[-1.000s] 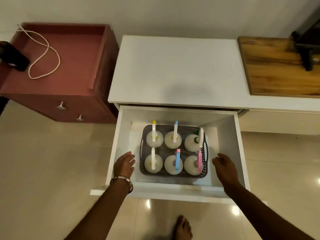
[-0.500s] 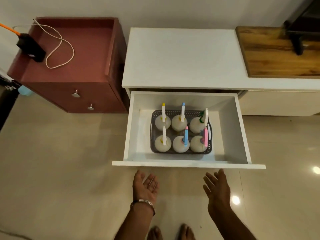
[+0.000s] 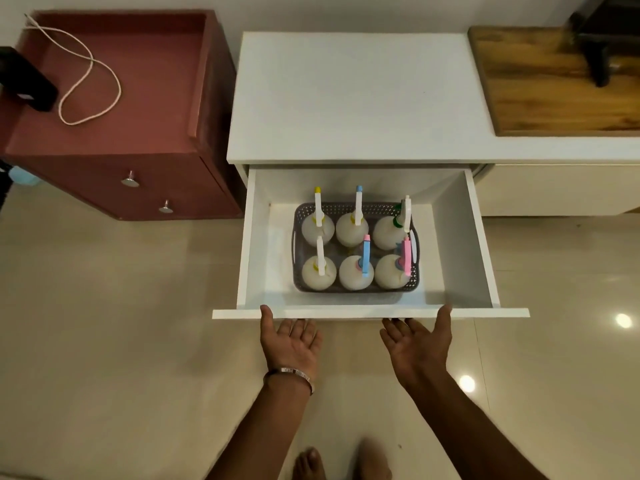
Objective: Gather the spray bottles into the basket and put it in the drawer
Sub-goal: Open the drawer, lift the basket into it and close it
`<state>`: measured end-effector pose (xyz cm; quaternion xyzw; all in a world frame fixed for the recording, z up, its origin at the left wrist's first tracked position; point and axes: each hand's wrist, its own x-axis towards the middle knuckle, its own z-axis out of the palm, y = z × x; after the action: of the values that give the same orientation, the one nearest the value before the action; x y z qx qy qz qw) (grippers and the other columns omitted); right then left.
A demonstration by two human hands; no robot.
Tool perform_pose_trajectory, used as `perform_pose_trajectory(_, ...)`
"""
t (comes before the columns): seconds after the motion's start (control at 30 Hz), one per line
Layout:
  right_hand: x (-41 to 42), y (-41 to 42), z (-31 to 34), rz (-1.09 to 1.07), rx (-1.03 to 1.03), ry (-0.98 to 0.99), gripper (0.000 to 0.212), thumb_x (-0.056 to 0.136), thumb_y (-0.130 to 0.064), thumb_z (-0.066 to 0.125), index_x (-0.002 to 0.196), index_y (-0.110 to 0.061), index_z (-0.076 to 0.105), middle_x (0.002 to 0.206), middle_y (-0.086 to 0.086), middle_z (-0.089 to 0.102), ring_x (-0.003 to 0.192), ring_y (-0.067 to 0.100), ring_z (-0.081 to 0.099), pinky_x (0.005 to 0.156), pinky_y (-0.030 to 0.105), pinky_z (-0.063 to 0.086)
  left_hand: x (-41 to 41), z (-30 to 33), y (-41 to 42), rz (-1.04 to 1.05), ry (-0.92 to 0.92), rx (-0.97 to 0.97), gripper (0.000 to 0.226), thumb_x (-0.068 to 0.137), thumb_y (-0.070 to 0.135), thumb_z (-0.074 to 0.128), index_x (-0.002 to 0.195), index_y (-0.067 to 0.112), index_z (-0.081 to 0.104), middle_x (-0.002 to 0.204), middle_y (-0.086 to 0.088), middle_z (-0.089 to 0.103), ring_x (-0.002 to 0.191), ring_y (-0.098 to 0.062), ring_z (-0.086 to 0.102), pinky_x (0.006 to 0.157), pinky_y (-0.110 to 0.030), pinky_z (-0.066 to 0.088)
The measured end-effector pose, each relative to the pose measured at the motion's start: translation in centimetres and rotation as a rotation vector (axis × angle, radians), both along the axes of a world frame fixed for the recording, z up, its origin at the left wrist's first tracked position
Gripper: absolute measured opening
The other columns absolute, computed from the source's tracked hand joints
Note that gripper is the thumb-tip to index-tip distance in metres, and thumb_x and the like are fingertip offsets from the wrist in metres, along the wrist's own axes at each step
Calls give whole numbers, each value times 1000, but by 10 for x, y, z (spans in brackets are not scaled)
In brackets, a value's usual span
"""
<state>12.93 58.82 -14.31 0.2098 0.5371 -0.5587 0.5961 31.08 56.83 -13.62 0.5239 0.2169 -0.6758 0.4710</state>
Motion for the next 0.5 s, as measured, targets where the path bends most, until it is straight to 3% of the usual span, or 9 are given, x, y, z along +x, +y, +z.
perform_pose_trajectory(0.5, -18, -122, -5, -12, -7, -43, 100, 86, -71, 47, 155, -6, 16, 158, 21, 29, 142, 37, 37, 119, 49, 25, -22, -6, -124, -20, -61, -4, 94, 78, 68, 51, 150, 16, 21, 155, -10, 30, 139, -29, 37, 111, -44, 28)
